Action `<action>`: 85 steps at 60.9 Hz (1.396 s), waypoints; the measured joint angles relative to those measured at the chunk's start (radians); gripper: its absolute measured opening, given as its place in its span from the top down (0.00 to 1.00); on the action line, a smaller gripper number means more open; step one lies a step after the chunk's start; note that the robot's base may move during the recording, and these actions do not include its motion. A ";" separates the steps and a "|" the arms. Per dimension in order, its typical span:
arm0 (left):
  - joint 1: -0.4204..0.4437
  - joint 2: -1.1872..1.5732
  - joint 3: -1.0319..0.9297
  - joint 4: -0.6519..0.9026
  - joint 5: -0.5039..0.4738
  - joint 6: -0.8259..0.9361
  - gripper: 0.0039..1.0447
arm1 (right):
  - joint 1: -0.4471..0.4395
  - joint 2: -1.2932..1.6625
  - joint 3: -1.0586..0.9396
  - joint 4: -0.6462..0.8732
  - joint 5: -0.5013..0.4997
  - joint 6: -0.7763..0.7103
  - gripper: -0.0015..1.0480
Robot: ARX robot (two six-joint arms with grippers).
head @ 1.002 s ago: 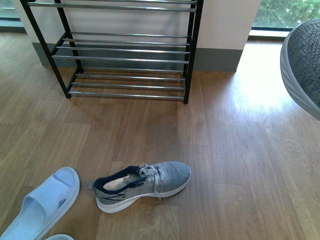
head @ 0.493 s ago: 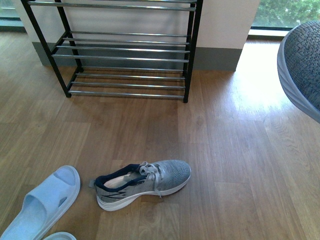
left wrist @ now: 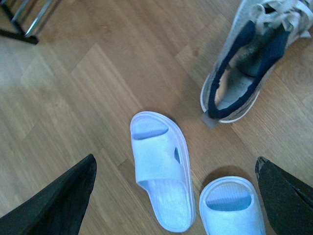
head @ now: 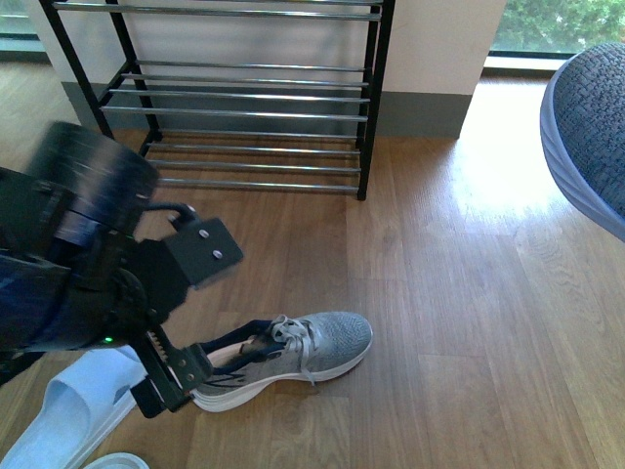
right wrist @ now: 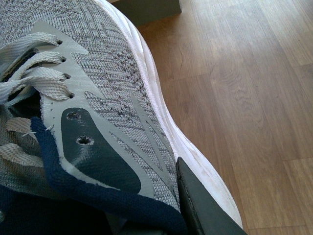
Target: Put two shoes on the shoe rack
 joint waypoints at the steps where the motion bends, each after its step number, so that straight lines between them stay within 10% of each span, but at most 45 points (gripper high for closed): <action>1: -0.004 0.013 0.010 -0.002 -0.002 0.009 0.09 | 0.000 0.000 0.000 0.000 0.000 0.000 0.99; 76: -0.159 0.661 0.580 -0.194 -0.107 -0.047 0.09 | 0.000 0.000 0.000 0.000 0.000 0.000 0.99; 85: -0.159 0.676 0.599 -0.203 -0.106 -0.054 0.28 | 0.000 0.000 0.000 0.000 0.000 0.000 0.99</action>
